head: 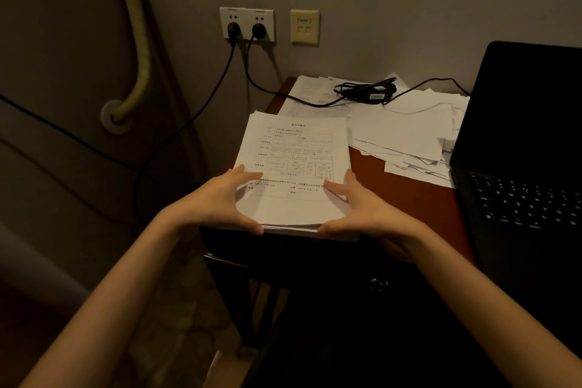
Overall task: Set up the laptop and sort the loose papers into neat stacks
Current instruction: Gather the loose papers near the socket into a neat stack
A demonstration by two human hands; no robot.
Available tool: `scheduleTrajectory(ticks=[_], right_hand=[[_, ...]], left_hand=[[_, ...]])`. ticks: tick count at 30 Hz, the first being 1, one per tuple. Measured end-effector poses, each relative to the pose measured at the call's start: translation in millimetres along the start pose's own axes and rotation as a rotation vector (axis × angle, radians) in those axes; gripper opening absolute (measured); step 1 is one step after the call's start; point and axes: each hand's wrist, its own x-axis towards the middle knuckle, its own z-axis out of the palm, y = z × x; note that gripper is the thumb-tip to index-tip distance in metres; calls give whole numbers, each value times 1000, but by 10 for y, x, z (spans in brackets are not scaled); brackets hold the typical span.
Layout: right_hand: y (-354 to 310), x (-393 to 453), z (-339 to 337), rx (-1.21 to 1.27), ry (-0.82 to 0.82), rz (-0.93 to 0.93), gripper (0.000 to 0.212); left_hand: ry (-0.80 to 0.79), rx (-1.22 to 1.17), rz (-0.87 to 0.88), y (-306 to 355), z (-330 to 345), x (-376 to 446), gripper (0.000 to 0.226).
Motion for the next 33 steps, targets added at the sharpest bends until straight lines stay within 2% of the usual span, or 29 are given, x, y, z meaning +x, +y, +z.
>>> scheduleTrajectory(ticks=[4, 7, 8, 12, 13, 15, 18, 21, 24, 28, 31, 33], right_hand=[[4, -20, 70, -61, -9, -22, 104], [11, -33, 94, -69, 25, -55, 97], [1, -40, 86, -68, 35, -66, 92], [-16, -85, 23, -54, -8, -101, 82], [-10, -91, -6, -15, -4, -104, 79], [32, -54, -78, 72, 99, -135, 70], [165, 144, -227, 27, 393, -146, 47], [304, 349, -475, -130, 568, -62, 47], [490, 556, -788, -324, 570, 32, 54], [674, 801, -1109, -549, 529, 112, 60], [748, 940, -1217, -636, 479, 162, 66], [783, 1013, -1258, -689, 431, 171, 60]], left_hand=[[-64, 4, -19, -62, 8, 28, 125], [-40, 81, 9, -44, 7, 57, 94], [-45, 93, 19, -42, -11, 69, 90], [-165, 128, 9, -43, -91, 130, 111], [-177, 163, -2, -25, -109, 153, 110], [-165, 219, -25, 77, -163, 206, 93], [-87, 237, -72, 327, -214, 388, 64], [23, 302, -26, 581, -105, 725, 51], [170, 310, 73, 849, 120, 1108, 50], [344, 182, 128, 1124, 326, 1636, 60], [369, 154, 120, 1239, 361, 1975, 79], [388, 181, 110, 1260, 350, 2153, 90]])
